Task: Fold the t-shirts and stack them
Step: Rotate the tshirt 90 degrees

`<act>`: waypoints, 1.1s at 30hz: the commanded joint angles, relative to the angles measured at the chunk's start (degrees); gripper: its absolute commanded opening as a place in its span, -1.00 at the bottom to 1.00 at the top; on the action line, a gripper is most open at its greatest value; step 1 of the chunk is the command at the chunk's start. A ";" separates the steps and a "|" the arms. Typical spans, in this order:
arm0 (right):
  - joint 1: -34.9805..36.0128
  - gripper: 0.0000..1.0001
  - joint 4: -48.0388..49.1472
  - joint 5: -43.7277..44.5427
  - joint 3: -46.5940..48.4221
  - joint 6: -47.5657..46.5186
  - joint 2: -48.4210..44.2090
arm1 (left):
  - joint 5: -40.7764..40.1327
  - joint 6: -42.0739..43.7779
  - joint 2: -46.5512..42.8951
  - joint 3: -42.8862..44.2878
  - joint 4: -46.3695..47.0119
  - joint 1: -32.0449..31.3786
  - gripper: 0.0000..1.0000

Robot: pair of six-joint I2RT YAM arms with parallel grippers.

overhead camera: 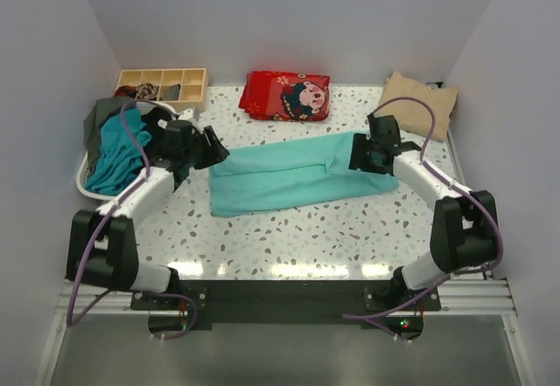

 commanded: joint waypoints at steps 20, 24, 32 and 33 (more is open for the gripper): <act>-0.23 0.19 -1.93 -0.19 16.46 2.59 24.35 | 2.10 -4.63 14.79 -9.77 8.04 -9.59 -0.03; -0.23 0.19 -3.77 -0.81 19.98 1.55 26.46 | 2.88 -7.62 9.88 -14.95 2.77 -15.03 -0.04; 0.56 0.20 -11.77 -5.37 33.76 -2.94 34.81 | 5.17 -16.32 0.03 -24.54 -1.63 -29.18 -0.07; 0.82 0.19 -13.08 -5.29 35.18 -3.20 35.51 | 5.26 -17.37 -2.42 -26.11 -1.98 -32.68 -0.07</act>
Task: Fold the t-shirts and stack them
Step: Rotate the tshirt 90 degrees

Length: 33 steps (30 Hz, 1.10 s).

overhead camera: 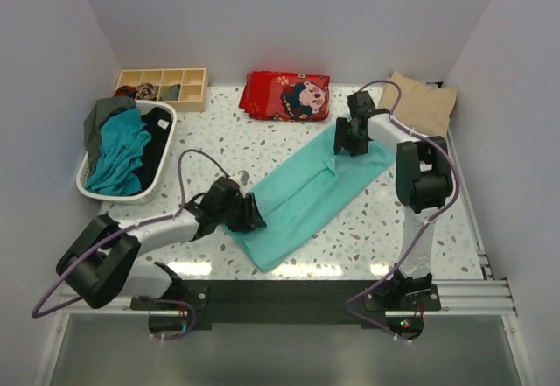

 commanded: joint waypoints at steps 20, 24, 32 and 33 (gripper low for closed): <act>14.64 0.21 -16.80 -3.90 24.04 -8.65 16.48 | -5.99 -18.44 -3.01 1.53 -14.49 -39.43 -0.11; 15.26 0.21 -16.98 -5.04 25.10 -9.27 16.57 | -8.71 -18.96 0.24 6.19 -17.03 -44.00 -0.12; 16.22 0.20 -14.09 -1.00 20.81 -11.38 8.86 | -22.15 -18.79 3.05 17.59 -26.69 -45.68 -0.03; 16.22 0.21 -13.30 0.31 19.93 -11.38 7.36 | -26.43 -18.26 3.49 19.54 -30.27 -45.59 0.01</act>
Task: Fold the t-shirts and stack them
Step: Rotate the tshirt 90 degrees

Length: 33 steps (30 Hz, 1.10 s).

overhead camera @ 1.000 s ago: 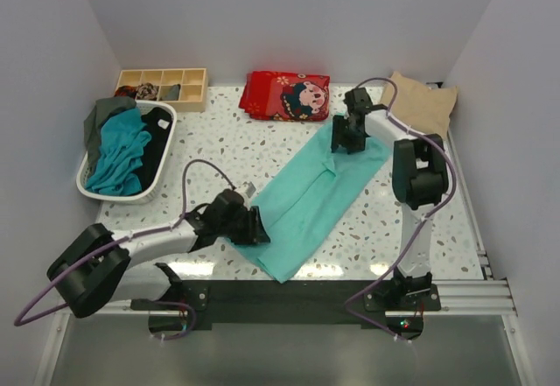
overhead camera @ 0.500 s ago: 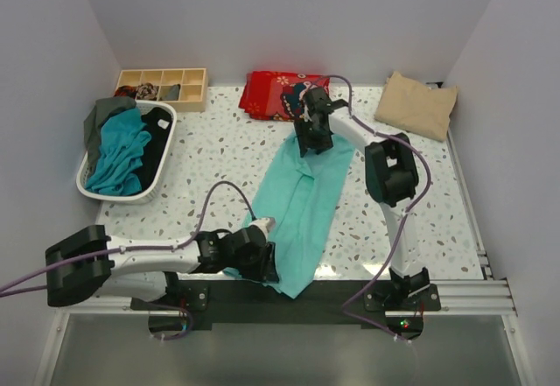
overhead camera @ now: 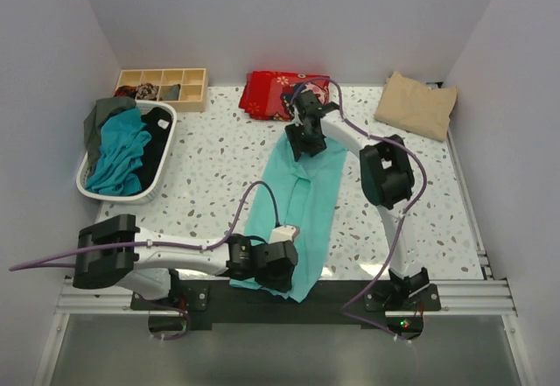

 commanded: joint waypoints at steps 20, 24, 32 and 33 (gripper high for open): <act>-4.11 0.34 6.52 12.38 -23.16 1.68 -34.48 | -38.47 7.74 -18.40 12.61 -15.52 11.48 0.63; -4.19 0.33 11.96 10.53 -28.71 3.44 -32.65 | -35.56 14.79 -16.74 10.85 -7.61 15.10 0.59; -4.11 0.32 15.93 7.46 -28.19 4.85 -23.33 | -30.56 19.28 -7.86 10.41 1.27 19.58 0.45; -4.11 0.32 16.10 6.93 -27.14 4.85 -21.15 | -29.51 19.28 -7.77 9.89 1.90 19.58 0.44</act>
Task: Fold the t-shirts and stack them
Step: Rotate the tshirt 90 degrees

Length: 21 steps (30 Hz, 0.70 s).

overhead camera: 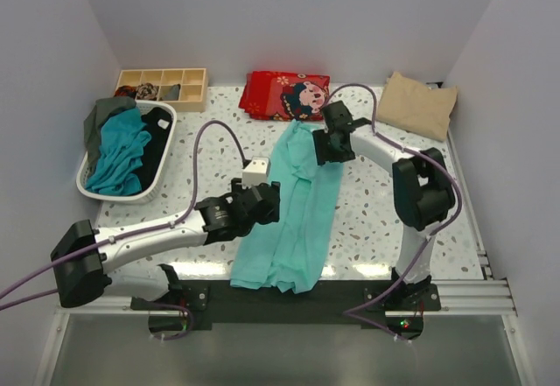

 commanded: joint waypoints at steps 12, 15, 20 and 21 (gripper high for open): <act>1.60 0.29 -4.41 -7.22 17.39 -1.26 18.40 | 14.14 -5.63 3.13 -11.04 11.47 0.89 0.23; 3.18 0.29 -6.43 -7.48 19.85 -2.76 20.69 | 17.47 -7.39 4.71 -13.68 14.02 0.28 0.12; 5.82 0.29 -10.22 -7.66 23.82 -5.57 24.03 | 21.60 -10.90 8.75 -15.09 18.68 -5.42 -0.02; 6.17 0.29 -10.66 -7.66 24.34 -5.66 24.12 | 22.14 -11.43 11.02 -14.57 19.21 -7.79 -0.09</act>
